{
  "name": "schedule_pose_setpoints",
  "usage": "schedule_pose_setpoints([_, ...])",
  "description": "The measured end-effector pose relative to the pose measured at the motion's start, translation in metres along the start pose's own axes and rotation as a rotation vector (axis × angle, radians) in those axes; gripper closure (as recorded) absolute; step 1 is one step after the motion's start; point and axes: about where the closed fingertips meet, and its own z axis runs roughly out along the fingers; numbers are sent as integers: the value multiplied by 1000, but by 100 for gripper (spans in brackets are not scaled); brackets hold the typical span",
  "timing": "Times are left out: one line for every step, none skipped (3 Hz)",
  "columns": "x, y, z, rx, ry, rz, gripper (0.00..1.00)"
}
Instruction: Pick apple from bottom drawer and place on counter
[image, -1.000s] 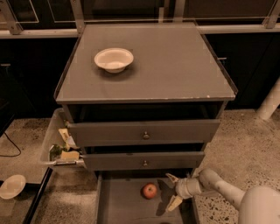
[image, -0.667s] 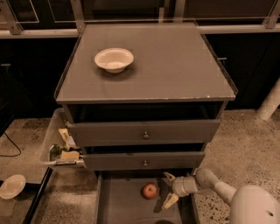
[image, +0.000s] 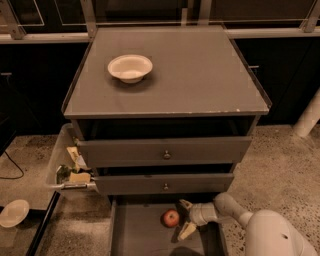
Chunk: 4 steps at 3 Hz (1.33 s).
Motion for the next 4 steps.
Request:
schedule_pose_setpoints([3,1,18,12,-19,-17,0])
schedule_pose_setpoints([4,-1,27,55,-27,-60,0])
schedule_pose_setpoints([4,-6,33,91,-32,-89,0])
schedule_pose_setpoints([4,-6,33,93,-33,-91,18])
